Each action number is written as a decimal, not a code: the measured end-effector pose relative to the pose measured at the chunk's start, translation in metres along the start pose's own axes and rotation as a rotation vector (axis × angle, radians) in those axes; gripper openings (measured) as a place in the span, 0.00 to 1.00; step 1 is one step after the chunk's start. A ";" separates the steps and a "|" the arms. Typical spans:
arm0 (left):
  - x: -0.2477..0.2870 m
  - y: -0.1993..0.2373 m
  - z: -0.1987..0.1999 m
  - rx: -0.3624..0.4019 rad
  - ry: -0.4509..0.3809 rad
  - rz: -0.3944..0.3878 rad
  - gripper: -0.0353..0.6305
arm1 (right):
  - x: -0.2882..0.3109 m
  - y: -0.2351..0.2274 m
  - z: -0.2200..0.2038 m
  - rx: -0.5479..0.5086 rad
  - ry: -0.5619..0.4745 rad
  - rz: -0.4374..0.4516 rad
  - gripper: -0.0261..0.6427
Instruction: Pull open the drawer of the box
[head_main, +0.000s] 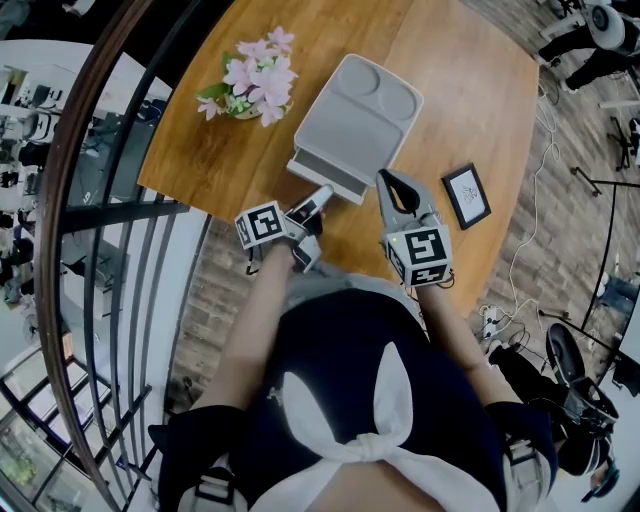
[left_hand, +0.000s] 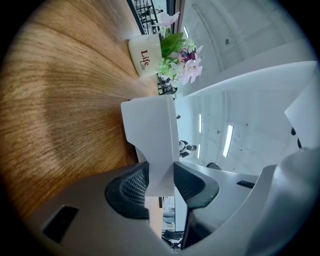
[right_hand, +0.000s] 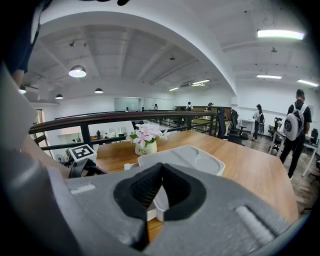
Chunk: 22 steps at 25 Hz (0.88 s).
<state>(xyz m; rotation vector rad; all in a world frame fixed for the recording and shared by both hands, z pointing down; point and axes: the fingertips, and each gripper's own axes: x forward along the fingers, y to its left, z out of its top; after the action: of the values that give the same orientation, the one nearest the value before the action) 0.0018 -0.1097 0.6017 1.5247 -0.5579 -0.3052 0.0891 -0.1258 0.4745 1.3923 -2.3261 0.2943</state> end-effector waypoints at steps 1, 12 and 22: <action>0.000 0.001 0.001 0.013 0.000 0.004 0.30 | 0.000 0.000 0.000 0.000 0.000 0.000 0.04; -0.004 0.000 -0.002 -0.003 0.002 -0.003 0.30 | -0.001 0.002 -0.003 0.003 0.004 -0.003 0.04; -0.006 0.001 -0.002 -0.005 0.004 -0.001 0.30 | 0.000 0.001 -0.009 0.008 0.017 -0.005 0.04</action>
<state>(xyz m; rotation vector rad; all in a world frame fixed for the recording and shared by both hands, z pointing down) -0.0019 -0.1047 0.6016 1.5210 -0.5524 -0.3040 0.0903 -0.1222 0.4830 1.3937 -2.3106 0.3133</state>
